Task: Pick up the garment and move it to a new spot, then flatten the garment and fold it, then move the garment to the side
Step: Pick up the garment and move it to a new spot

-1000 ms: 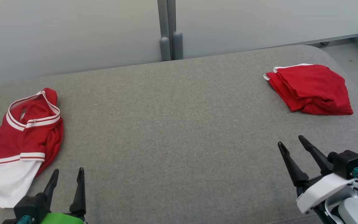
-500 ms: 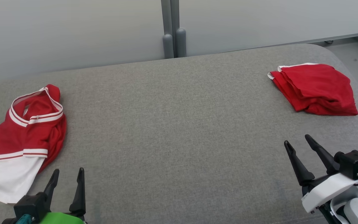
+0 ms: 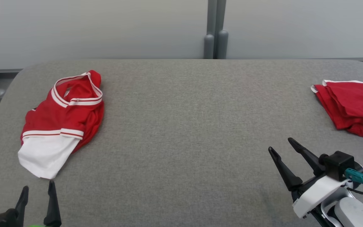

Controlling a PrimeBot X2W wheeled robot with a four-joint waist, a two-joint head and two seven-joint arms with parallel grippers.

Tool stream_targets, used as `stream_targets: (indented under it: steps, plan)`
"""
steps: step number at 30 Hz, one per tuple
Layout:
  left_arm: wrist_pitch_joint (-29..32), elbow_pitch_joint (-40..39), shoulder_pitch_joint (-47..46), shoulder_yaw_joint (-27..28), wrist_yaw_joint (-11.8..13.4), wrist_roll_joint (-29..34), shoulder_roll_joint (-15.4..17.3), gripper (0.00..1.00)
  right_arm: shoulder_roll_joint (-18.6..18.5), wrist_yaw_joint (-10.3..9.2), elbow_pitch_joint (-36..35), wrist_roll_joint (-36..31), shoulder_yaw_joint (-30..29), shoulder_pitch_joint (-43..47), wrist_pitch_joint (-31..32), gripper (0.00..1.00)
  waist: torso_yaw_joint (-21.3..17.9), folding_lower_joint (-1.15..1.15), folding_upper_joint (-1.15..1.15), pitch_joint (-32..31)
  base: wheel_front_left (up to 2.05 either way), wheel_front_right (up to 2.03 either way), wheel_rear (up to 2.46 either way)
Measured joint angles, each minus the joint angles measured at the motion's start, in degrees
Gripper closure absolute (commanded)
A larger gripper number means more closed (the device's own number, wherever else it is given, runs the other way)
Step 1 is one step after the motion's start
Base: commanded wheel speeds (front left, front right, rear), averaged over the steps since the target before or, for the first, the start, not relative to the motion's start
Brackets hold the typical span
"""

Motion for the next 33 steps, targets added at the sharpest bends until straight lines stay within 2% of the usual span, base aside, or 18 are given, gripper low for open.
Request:
stream_targets:
  steps: [5,12,18,21,25,33]
  plan:
    - [0.0,0.0,2.1,2.2,0.1,-0.1,0.0,0.0,0.8,0.46,1.0,-0.3,1.3,-2.1,0.0,0.0,3.9,0.0,0.0,-0.4,0.0,0.0,0.0]
    - [0.0,-0.4,2.0,0.7,0.1,-0.1,0.5,0.0,0.9,0.45,1.8,0.0,-0.9,-1.6,0.0,0.0,9.4,0.0,0.0,-1.0,0.0,0.0,0.0]
    - [0.0,-0.8,2.0,2.0,-0.1,-0.7,1.4,0.0,1.0,0.46,1.7,-0.1,-0.7,-1.1,0.0,0.0,13.2,0.0,0.0,-0.6,0.0,0.0,0.0]
    - [0.1,-2.0,0.2,2.1,-1.3,-2.5,1.4,0.0,0.4,0.46,1.1,-0.1,-1.0,-1.2,0.0,0.0,13.9,0.0,0.0,0.9,0.0,0.0,0.0]
    - [3.9,-2.5,-5.5,2.4,-2.6,-5.7,2.0,0.0,-1.0,0.44,0.1,-0.2,-1.9,-1.8,0.0,0.0,13.7,0.0,0.0,3.3,0.0,0.0,0.0]
    - [15.0,0.2,-17.1,3.2,-3.5,-8.2,7.9,0.0,-2.6,0.44,-1.8,-0.7,-2.6,-4.5,0.7,0.0,12.5,0.0,0.0,8.6,0.0,0.0,0.0]
